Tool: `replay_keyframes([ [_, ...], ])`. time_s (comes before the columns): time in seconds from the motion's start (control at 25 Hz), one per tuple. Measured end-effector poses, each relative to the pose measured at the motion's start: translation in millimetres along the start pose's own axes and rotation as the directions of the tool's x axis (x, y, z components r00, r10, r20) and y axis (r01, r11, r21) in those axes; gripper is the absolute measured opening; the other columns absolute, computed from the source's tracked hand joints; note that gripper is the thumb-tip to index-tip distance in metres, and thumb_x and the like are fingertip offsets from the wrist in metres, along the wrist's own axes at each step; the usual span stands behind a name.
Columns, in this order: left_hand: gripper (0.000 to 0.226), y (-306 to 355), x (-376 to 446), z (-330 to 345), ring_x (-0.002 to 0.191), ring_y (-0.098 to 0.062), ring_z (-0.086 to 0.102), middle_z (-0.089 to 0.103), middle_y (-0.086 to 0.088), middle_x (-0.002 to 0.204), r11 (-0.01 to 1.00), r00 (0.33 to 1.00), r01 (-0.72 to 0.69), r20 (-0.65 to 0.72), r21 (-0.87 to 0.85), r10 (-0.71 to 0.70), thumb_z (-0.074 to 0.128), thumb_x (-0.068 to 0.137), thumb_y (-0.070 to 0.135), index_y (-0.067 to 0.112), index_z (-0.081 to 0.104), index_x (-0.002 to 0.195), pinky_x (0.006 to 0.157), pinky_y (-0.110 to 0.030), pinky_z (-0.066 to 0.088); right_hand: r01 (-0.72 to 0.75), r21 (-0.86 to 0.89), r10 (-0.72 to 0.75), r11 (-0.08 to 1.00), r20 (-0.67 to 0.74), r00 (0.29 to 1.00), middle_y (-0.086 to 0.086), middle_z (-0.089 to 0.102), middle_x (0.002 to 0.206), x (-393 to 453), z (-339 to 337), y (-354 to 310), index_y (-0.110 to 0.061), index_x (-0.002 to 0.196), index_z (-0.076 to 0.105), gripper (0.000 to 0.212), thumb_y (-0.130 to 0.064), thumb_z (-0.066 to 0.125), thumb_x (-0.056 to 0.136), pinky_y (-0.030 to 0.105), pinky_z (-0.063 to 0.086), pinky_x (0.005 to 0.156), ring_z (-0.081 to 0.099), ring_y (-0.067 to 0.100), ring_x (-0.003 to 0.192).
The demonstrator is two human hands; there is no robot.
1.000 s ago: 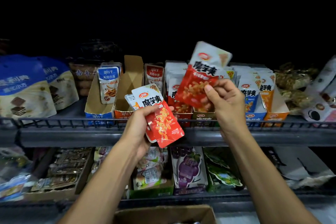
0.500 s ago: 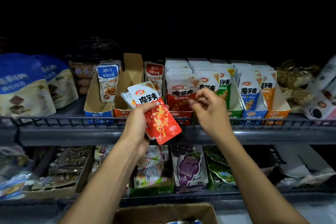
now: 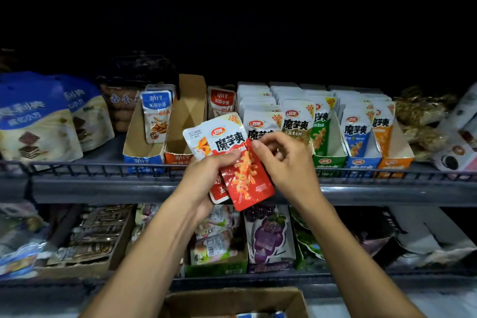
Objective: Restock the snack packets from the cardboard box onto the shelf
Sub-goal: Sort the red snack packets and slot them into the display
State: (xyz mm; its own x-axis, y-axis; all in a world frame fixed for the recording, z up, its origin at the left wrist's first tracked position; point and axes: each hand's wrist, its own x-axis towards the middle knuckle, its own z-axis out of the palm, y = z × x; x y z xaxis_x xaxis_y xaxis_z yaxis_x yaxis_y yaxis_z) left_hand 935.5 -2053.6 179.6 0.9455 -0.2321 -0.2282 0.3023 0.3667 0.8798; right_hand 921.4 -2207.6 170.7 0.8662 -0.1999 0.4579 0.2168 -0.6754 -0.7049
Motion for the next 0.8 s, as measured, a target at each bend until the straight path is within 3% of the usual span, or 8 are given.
replay_keyframes([
  [0.08,0.026,2,-5,1,0.076,-0.024,0.074,0.077,-0.012,0.098,1.0,0.999,-0.009,0.033,0.029,0.008,0.068,0.087,0.007,0.009,0.068,0.113,0.067,-0.038,0.061,-0.152,0.286,0.077,0.946,0.257,0.963,-0.004,0.069,0.096,3,-9,-9,-0.02,0.108,0.065,0.031,-0.036,0.07,0.083,0.025,0.057,0.075,0.067,0.006,0.085],
  [0.2,0.037,1,-8,3,0.086,-0.024,0.075,0.077,-0.008,0.099,0.996,0.993,0.027,0.109,0.09,-0.036,0.068,0.087,0.037,0.016,0.065,0.117,0.074,-0.04,0.062,-0.385,0.362,0.183,0.849,0.482,0.857,-0.002,0.072,0.094,7,-29,-12,-0.018,0.094,0.067,0.017,-0.015,0.074,0.079,0.028,0.057,0.071,0.069,0.011,0.082],
  [0.28,0.044,-1,-7,3,0.09,-0.025,0.075,0.077,-0.007,0.099,0.987,0.992,0.024,0.116,0.161,-0.043,0.062,0.087,0.051,0.019,0.063,0.117,0.083,-0.044,0.059,-0.39,0.314,0.238,0.866,0.427,0.872,-0.001,0.073,0.083,7,-38,-12,-0.017,0.085,0.065,0.012,-0.01,0.074,0.079,0.025,0.053,0.06,0.067,0.012,0.071],
  [0.4,0.032,0,-5,-3,0.091,-0.026,0.073,0.077,-0.005,0.098,0.947,0.992,-0.121,0.065,0.297,0.107,0.05,0.096,0.051,0.034,0.077,0.092,0.09,-0.047,0.057,-0.316,0.456,0.289,0.832,0.129,0.949,0.002,0.071,0.077,9,-44,-3,-0.012,0.089,0.062,0.009,-0.01,0.069,0.085,0.025,0.052,0.054,0.063,0.014,0.064],
  [0.44,0.032,0,-2,-7,0.093,-0.025,0.071,0.076,-0.002,0.1,0.864,0.975,-0.222,0.098,0.453,0.199,0.047,0.098,0.051,0.04,0.076,0.088,0.088,-0.045,0.057,-0.263,0.545,0.296,0.796,0.029,0.955,0.003,0.072,0.081,11,-47,1,-0.011,0.094,0.061,0.009,-0.009,0.066,0.087,0.026,0.054,0.057,0.065,0.015,0.065],
  [0.52,0.028,-3,2,-18,0.096,-0.015,0.063,0.068,0.01,0.1,0.508,0.903,-0.423,0.301,0.75,0.307,0.043,0.1,0.051,0.039,0.069,0.104,0.084,-0.033,0.052,-0.163,0.637,0.266,0.754,-0.069,0.961,0.006,0.072,0.091,12,-48,6,-0.013,0.1,0.059,0.012,-0.008,0.063,0.09,0.027,0.058,0.066,0.07,0.018,0.076],
  [0.6,0.031,-7,10,-25,0.097,-0.013,0.057,0.064,0.009,0.102,0.275,0.844,-0.516,0.427,0.811,0.324,0.042,0.101,0.049,0.033,0.061,0.119,0.083,-0.032,0.047,-0.118,0.618,0.196,0.778,-0.06,0.979,0.006,0.071,0.1,9,-41,6,-0.016,0.101,0.058,0.015,-0.006,0.061,0.09,0.027,0.058,0.074,0.071,0.02,0.089],
  [0.8,0.05,-11,15,-27,0.112,-0.016,0.054,0.061,0.001,0.121,0.348,0.856,-0.497,0.382,0.795,0.35,0.036,0.099,0.058,0.026,0.056,0.132,0.099,-0.042,0.046,-0.048,0.204,0.057,0.978,-0.035,0.998,-0.007,0.068,0.097,2,-24,10,-0.022,0.102,0.057,0.012,-0.016,0.061,0.092,0.028,0.059,0.077,0.067,0.005,0.088],
])
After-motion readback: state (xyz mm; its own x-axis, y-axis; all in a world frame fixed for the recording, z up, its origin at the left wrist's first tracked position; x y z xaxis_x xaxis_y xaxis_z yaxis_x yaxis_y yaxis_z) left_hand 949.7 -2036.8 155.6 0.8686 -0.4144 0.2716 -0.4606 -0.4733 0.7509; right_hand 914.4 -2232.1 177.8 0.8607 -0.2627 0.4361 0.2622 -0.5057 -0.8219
